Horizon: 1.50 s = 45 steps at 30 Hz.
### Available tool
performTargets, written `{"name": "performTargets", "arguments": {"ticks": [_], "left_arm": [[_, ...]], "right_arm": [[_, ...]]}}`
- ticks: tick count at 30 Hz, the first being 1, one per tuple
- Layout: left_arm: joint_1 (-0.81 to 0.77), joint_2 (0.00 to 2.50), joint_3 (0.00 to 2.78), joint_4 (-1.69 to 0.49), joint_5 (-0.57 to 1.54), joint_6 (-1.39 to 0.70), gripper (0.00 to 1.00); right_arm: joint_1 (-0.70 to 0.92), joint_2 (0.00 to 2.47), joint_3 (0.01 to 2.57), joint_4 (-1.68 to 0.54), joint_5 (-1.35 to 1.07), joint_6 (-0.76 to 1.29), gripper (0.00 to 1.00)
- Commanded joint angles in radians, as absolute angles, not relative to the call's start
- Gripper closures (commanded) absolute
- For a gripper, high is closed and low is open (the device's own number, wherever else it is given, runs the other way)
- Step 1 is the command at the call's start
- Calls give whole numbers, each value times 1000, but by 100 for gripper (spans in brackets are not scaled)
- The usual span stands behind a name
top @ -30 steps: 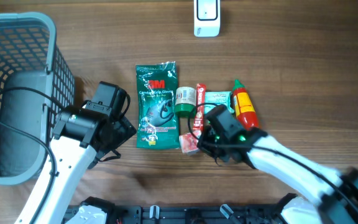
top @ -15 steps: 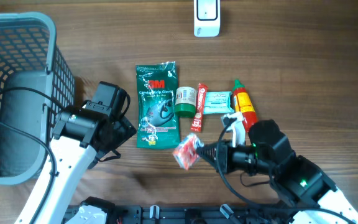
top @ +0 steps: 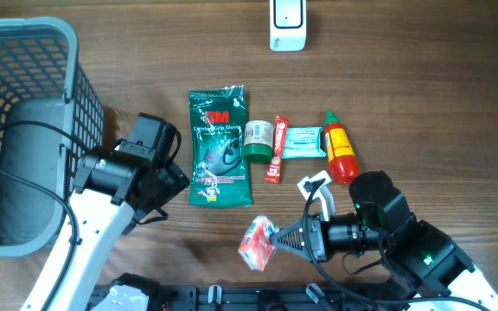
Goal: Scan the item barcode
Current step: 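Lift the tissue pack and carry it to the white scanner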
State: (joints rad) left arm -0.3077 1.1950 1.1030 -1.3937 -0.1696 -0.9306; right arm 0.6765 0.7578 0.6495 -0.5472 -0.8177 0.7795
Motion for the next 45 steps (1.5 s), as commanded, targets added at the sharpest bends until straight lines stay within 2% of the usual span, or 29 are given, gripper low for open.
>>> {"name": "performTargets", "arguments": {"ticks": [1,5,9,12,16,19,24,28,32,35,37,45], "left_arm": [[-312,1199,1102,-1394,-169,-948,0],[-312,1199,1102,-1394,-169,-948,0],[-312,1199,1102,-1394,-168,-948,0],[-312,1199,1102,-1394,-169,-948,0],[-312,1199,1102,-1394,-169,-948,0],[-312,1199,1102,-1394,-169,-948,0],[-312,1199,1102,-1394,-169,-948,0],[-312,1199,1102,-1394,-169,-948,0],[-312,1199,1102,-1394,-169,-948,0],[-312,1199,1102,-1394,-168,-948,0],[-312,1199,1102,-1394,-168,-948,0],[-312,1199,1102,-1394,-169,-948,0]], "right_arm": [[677,744,655,-545,-970,759,96],[677,728,655,-488,-1052,805,95],[677,671,655,-284,-1158,1006,95],[677,628,655,-169,-1165,1100,96],[677,587,655,-104,-1155,1124,95],[677,577,655,-106,-1156,1031,95],[677,579,655,-145,-1165,558,96],[677,579,655,-138,-1169,359,96],[675,579,655,-59,-1150,343,95],[675,579,655,-16,-934,435,96],[675,583,655,-19,-824,414,96],[675,628,655,-30,-702,447,96]]}}
